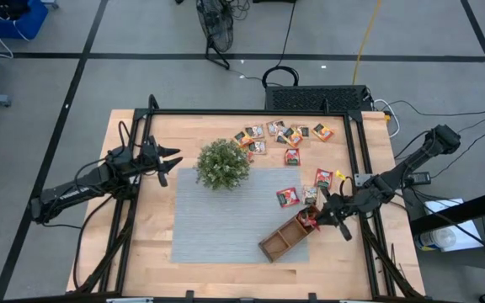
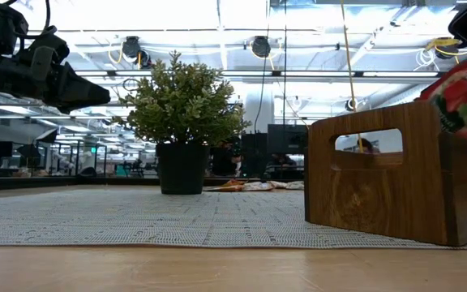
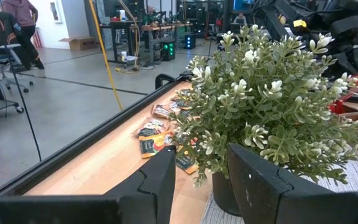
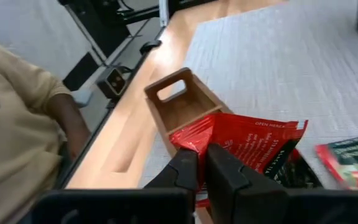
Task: Pick & Place Tea
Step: Put the strawberry tea sachet into the brown organizer
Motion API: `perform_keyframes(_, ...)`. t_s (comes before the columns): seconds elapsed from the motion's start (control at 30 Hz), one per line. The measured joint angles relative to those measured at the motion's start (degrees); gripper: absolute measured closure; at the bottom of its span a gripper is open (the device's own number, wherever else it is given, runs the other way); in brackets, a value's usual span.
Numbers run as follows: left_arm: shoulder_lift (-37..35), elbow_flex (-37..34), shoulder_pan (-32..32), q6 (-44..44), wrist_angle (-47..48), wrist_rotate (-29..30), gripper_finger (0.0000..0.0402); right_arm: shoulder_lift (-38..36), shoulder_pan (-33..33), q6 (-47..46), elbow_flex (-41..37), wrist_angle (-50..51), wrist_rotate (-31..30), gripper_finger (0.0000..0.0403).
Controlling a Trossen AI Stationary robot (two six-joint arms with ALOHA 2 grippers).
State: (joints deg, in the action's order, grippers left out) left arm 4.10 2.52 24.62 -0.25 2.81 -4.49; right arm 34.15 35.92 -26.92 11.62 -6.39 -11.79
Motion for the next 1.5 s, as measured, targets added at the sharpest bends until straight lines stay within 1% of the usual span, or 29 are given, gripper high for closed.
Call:
perform_keyframes(0.23,0.01,-0.01,0.0,0.0,0.0,-0.01,0.0254,0.02,0.13,-0.83,0.0,1.5,-0.02,0.0382)
perform_keyframes(0.53,0.02,-0.01,-0.02,0.0,0.0,-0.01,0.0254,0.02,0.15,-1.12,0.0,1.5,0.05,0.0379)
perform_keyframes(0.63,0.02,-0.02,-0.01,0.0,0.0,-0.02,0.0254,0.02,0.15,-1.47,0.0,1.46,1.48,0.0376)
perform_keyframes(0.73,0.0,0.0,-0.02,0.0,0.0,0.0,0.0254,0.02,0.15,-3.13,0.0,1.44,1.42,0.0368)
perform_keyframes(0.8,0.0,0.0,0.0,0.0,0.0,0.0,0.0254,0.02,0.04,-4.81,0.0,1.45,0.55,0.036)
perform_keyframes(0.93,0.02,-0.02,0.0,0.0,0.0,0.0,0.0254,0.02,0.04,-7.46,0.02,1.92,-3.21,0.034)
perform_keyframes(1.03,0.02,-0.02,0.0,0.0,0.0,0.0,0.0254,0.04,0.04,-7.53,0.02,2.34,-3.59,0.0325)
perform_keyframes(1.3,0.0,-0.01,-0.02,0.0,0.0,-0.01,0.0254,0.02,0.02,-7.09,0.04,2.31,-7.98,0.0284)
perform_keyframes(1.5,0.0,0.0,0.0,0.0,0.0,0.0,0.0254,0.04,0.02,-5.18,0.04,2.26,-10.85,0.0276)
